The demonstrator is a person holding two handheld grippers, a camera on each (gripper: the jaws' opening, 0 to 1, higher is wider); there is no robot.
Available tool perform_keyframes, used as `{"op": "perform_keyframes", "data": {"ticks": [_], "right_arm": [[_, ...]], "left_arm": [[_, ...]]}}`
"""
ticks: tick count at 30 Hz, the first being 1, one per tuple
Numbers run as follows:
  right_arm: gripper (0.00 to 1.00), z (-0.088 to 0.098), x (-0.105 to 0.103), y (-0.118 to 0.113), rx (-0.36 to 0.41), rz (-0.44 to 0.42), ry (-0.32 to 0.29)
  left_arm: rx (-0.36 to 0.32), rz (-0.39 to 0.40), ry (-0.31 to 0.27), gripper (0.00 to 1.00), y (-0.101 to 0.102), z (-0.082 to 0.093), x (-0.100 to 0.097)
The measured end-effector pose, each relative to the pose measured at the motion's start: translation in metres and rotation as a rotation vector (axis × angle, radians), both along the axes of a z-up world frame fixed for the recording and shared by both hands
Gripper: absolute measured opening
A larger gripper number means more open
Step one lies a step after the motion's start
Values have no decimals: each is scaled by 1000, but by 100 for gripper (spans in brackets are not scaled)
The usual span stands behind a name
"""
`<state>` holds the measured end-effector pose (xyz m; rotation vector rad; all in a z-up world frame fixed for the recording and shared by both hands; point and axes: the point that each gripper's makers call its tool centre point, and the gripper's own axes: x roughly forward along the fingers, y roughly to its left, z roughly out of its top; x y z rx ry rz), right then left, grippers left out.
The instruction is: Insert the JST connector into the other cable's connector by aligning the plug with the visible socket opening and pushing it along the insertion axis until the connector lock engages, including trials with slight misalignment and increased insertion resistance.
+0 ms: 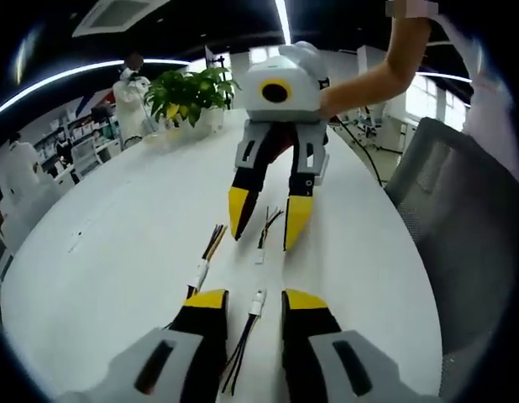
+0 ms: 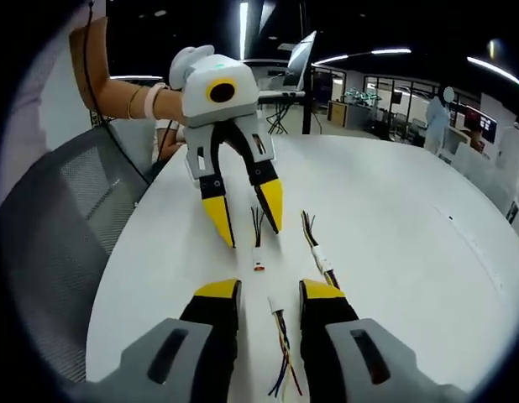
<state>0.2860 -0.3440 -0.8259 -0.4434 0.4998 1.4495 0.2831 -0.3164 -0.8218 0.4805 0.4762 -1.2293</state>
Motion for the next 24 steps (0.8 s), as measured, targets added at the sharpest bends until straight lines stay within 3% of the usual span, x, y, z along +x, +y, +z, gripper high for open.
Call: {"op": "perform_keyframes", "data": {"ticks": [24], "right_arm": [[12,-18,0,-6,-25,-50,20]], "left_arm": [[-2,-5,10,8,3,-21,-3]]}}
